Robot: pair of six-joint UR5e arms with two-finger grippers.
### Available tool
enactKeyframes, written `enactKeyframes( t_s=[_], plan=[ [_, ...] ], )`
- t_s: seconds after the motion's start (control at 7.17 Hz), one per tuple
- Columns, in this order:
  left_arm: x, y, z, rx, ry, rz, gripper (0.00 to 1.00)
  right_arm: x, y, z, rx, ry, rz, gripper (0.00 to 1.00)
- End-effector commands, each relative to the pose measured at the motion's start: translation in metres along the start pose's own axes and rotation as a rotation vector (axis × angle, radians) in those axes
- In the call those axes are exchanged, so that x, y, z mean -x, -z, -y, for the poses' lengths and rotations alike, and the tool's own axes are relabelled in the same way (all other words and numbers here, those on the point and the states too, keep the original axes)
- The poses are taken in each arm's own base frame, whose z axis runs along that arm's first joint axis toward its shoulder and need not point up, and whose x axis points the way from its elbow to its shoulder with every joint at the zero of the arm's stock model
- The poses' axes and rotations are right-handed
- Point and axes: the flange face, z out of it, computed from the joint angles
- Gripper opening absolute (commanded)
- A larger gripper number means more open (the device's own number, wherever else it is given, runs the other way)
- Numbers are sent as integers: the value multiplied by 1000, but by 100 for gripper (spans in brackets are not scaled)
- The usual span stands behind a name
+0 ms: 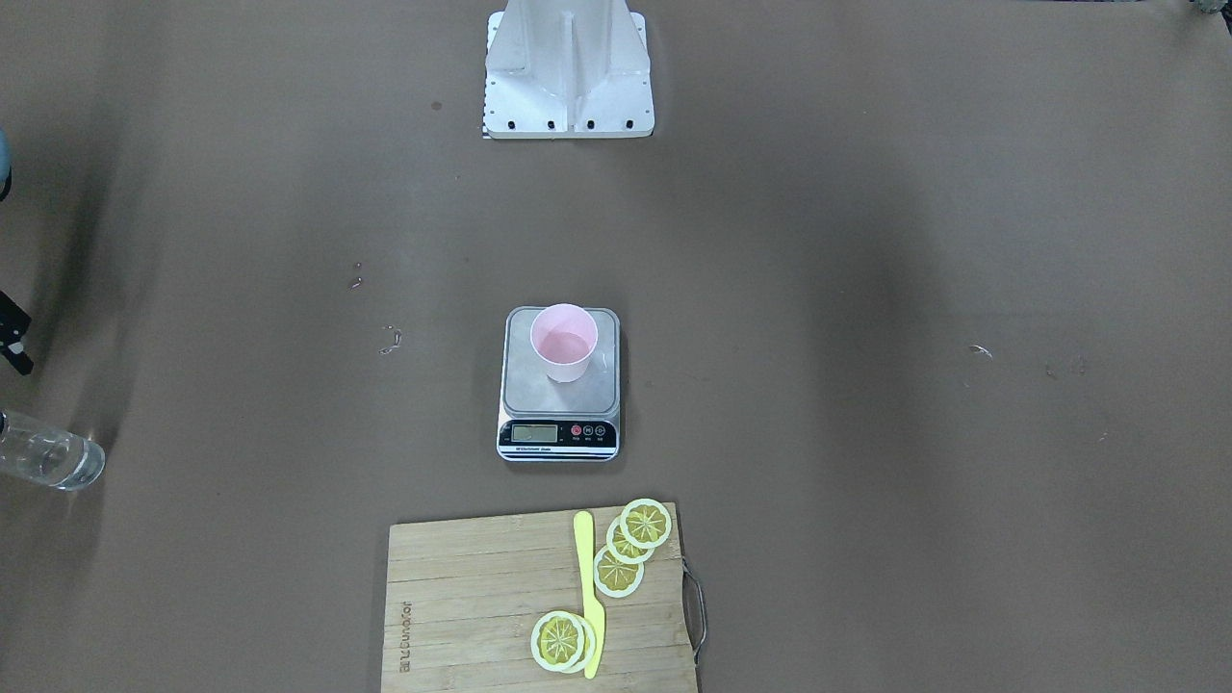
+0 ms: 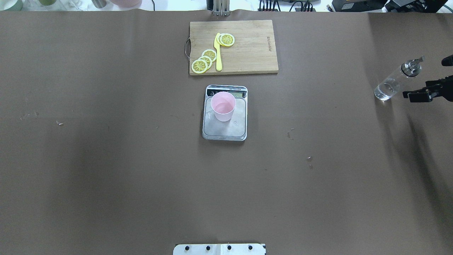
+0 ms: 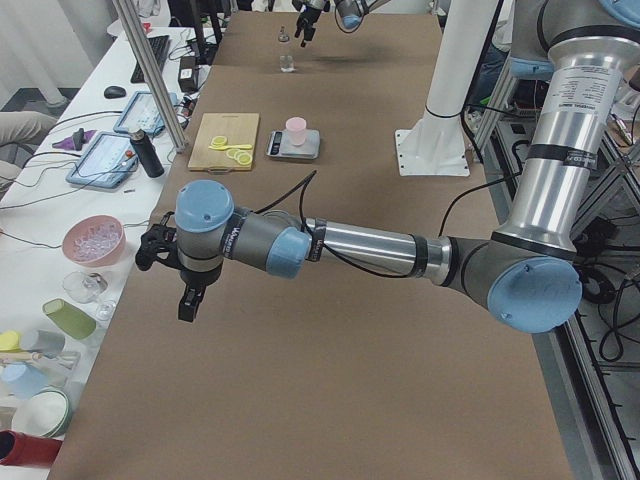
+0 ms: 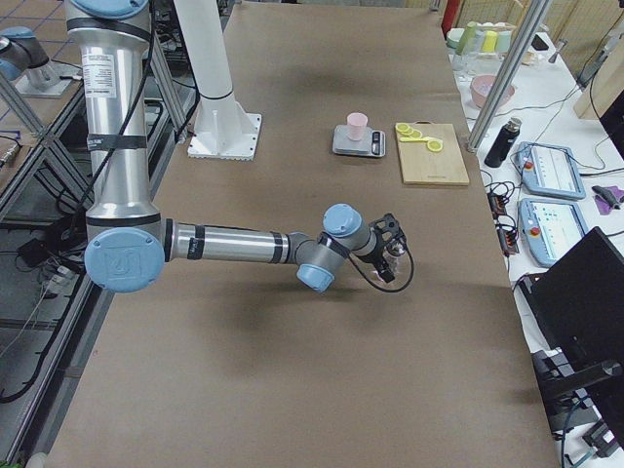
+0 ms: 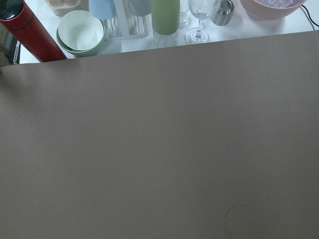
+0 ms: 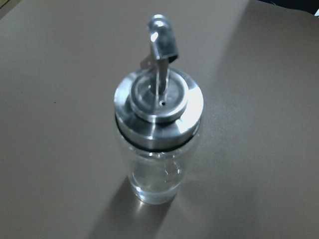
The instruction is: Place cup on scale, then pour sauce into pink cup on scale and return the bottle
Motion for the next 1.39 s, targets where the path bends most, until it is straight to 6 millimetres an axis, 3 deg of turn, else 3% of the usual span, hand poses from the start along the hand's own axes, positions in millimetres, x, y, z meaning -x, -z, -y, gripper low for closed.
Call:
enactKeyframes(
  t_s=[0.0, 0.28, 0.42, 0.7, 0.84, 1.11, 1.25],
  plan=[
    [0, 0, 0, 0, -1, 0, 98, -30, 53, -19, 9, -68, 44, 100],
    [-2, 1, 0, -3, -4, 0, 98, -65, 90, -15, 26, -161, 85, 100],
    [-2, 2, 0, -3, -4, 0, 98, -79, 94, -10, 56, -204, 66, 100],
    [-1, 2, 0, -3, -2, 0, 98, -121, 110, 43, 143, -222, -20, 100],
    [-1, 3, 0, -3, -2, 0, 98, -135, 123, 86, 191, -245, -56, 100],
    [0, 3, -5, -1, 2, -1, 98, -143, 134, 126, 277, -295, -78, 100],
    [3, 7, -6, -6, 9, 4, 98, -140, 126, 127, 309, -298, -86, 100]
  ],
)
